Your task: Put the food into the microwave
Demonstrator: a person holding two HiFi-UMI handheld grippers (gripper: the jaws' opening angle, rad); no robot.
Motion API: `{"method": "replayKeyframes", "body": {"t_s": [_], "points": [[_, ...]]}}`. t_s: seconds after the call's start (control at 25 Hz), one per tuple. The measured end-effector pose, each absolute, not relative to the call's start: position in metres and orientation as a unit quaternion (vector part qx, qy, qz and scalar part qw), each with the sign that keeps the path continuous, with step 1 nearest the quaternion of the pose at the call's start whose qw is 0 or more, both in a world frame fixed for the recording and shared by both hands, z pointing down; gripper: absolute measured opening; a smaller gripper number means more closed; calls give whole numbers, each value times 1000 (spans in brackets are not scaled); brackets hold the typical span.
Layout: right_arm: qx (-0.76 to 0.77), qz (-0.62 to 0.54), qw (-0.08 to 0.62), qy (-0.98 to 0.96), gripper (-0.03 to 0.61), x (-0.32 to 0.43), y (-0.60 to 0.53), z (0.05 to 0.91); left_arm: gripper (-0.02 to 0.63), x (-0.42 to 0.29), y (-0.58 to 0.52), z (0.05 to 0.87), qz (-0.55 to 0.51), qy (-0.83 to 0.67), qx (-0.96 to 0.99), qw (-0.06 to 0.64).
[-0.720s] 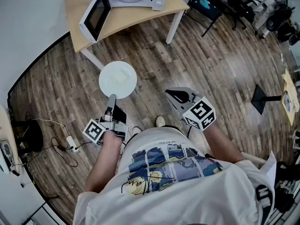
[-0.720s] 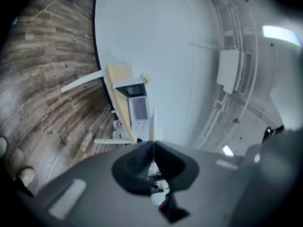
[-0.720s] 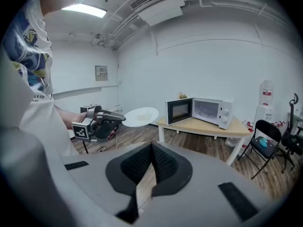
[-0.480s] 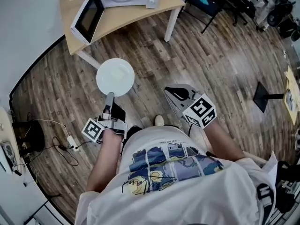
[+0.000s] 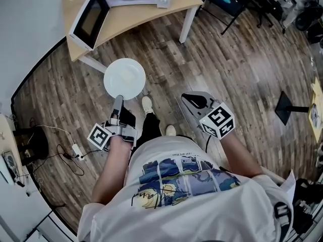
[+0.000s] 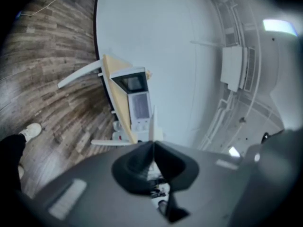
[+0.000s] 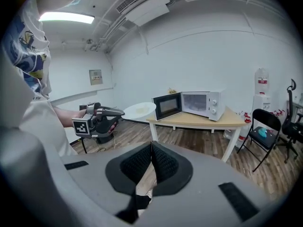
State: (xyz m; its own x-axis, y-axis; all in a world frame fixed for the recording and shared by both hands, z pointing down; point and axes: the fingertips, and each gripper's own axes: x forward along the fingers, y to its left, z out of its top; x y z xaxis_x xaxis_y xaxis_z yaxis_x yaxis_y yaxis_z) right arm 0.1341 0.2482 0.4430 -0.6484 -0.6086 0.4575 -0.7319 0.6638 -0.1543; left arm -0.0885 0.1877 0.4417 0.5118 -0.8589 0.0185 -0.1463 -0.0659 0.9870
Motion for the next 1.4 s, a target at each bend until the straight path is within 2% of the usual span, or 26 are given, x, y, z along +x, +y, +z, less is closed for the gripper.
{"method": "replayKeyframes", "body": {"t_s": [0.4,0.52,0.84,1.4], "points": [[414,172,211,-869,12,121,132,438,15,-83,48,453,-297,-334,679,583],[423,181,217,-861,35,113,93,436,15,-82,5,450,-290,-316,688,585],[436,191,208,-854,35,87,18,433,15,-82,-82,462,-273,-300,691,598],[394,211,233,-864,23,129,-110,453,15,-52,-222,497,-285,-347,662,601]]}}
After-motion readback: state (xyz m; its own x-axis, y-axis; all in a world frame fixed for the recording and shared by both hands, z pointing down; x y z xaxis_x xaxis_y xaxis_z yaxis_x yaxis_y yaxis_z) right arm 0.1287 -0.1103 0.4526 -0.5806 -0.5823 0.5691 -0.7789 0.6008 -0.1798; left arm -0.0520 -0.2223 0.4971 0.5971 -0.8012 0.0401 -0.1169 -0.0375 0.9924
